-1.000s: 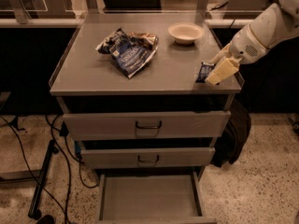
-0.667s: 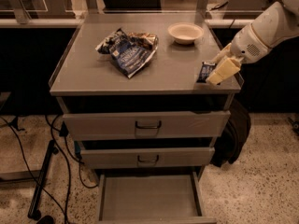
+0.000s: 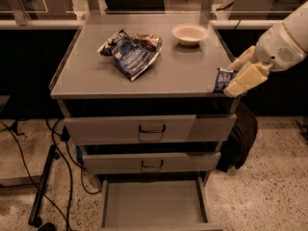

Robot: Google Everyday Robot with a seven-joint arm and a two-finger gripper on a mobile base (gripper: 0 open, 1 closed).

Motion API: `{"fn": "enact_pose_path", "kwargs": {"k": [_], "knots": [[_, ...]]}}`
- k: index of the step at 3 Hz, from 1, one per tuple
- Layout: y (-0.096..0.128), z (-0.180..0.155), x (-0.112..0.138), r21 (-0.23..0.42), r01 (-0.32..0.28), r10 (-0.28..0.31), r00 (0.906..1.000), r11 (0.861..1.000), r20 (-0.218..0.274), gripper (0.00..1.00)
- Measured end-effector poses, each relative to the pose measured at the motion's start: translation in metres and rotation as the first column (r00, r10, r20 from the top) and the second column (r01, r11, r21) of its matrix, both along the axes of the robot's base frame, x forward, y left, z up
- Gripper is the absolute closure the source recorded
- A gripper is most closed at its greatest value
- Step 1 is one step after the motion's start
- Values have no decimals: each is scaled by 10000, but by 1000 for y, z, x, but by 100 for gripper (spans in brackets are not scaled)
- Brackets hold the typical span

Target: Place rxbar blueberry into bottom drawer

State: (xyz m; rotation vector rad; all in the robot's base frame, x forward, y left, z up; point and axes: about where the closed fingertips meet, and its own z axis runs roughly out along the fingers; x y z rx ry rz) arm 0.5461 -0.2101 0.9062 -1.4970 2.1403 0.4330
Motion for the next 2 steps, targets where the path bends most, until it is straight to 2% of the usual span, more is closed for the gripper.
{"fn": "enact_pose_path", "kwargs": {"k": [1, 2], "knots": [[2, -7, -45, 342, -244, 242, 9997, 9991, 56, 100], [5, -65, -82, 1094, -383, 404, 9990, 9933, -165, 100]]}}
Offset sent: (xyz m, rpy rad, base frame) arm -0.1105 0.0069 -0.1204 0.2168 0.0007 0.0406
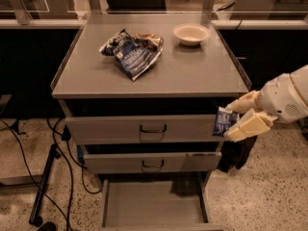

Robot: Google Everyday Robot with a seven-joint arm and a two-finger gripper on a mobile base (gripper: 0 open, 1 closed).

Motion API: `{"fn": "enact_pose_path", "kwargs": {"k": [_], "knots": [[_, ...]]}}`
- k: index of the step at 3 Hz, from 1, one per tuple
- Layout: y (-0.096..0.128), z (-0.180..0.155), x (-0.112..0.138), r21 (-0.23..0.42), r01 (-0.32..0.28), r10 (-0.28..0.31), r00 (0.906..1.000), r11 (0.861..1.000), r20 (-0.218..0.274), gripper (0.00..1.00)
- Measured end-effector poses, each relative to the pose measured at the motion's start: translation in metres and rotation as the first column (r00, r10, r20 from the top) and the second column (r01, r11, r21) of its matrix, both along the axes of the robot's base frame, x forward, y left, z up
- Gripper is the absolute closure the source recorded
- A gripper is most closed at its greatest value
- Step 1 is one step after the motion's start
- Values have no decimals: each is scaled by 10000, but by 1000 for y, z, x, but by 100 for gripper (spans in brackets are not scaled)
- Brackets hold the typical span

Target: Place rxbar blueberry into bottom drawer

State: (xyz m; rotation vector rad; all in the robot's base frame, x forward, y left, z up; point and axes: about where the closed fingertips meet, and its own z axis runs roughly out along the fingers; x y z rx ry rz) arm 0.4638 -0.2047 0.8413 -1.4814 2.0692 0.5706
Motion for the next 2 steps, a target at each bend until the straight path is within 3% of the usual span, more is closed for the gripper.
{"fn": "enact_pose_path", "kwargs": {"k": [1, 2], "knots": [[0, 1, 1, 0, -9, 9, 10000, 10000, 17, 100], [0, -19, -3, -12, -114, 114, 9999, 9999, 35, 100]]}}
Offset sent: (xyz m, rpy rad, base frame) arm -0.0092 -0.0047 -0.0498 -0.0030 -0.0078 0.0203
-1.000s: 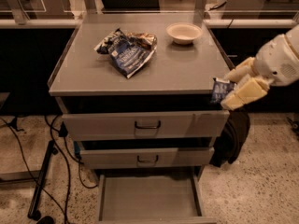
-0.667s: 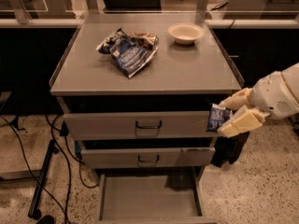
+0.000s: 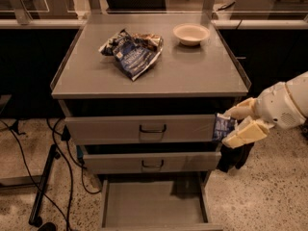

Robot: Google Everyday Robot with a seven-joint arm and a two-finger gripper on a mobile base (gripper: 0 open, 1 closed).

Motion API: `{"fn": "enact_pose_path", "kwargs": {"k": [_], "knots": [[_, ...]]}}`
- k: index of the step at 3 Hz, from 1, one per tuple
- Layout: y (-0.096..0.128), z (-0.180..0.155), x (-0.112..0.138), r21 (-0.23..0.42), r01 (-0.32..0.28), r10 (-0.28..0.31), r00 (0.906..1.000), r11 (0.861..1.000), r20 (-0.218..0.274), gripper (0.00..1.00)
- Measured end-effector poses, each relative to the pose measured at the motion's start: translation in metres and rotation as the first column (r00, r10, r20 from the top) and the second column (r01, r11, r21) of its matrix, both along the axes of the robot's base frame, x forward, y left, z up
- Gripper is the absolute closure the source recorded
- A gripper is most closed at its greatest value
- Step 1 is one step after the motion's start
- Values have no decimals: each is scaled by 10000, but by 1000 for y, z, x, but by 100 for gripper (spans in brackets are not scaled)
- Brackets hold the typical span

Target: Place rxbar blueberry into bottom drawer

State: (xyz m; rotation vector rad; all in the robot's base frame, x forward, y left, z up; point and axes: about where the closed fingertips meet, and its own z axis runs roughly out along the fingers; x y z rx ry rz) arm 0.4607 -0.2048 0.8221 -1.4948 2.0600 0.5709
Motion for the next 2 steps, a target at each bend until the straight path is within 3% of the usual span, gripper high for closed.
{"fn": "enact_pose_path", "kwargs": {"k": [2], "knots": [[-1, -114, -11, 247, 83, -83, 10000, 9997, 11, 100]]}}
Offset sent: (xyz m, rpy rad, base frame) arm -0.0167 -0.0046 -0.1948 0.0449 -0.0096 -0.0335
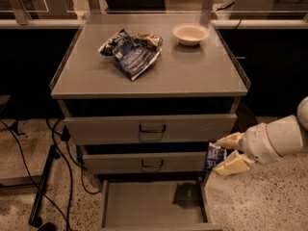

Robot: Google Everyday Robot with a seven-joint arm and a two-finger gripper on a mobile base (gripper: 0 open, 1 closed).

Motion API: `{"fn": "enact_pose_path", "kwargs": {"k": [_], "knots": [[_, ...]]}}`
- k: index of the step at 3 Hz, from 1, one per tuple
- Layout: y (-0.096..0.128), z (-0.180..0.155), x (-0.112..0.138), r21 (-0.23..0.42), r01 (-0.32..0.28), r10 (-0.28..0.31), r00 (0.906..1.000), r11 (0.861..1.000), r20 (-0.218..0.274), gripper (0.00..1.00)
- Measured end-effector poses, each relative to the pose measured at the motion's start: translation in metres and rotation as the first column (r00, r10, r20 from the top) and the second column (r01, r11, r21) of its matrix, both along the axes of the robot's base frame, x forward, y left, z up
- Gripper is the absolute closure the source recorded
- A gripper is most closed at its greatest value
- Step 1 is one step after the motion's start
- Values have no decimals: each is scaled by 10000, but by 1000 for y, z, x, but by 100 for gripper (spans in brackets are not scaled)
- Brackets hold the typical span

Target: Place rxbar blueberry into bottom drawer

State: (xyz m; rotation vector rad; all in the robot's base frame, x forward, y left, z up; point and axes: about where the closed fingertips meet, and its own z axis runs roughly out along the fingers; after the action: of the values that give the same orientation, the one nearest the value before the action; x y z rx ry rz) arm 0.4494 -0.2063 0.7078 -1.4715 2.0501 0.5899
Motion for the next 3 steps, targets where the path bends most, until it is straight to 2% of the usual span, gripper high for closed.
{"fn": "enact_pose_path", "kwargs": {"k": [1, 2, 3], "knots": [[4, -81, -5, 35, 20, -19, 9999, 10000, -153, 100], [4, -81, -5, 32, 6, -6, 9999, 10000, -155, 100], [1, -121, -8, -77, -129, 128, 9999, 9999, -115, 100]]}}
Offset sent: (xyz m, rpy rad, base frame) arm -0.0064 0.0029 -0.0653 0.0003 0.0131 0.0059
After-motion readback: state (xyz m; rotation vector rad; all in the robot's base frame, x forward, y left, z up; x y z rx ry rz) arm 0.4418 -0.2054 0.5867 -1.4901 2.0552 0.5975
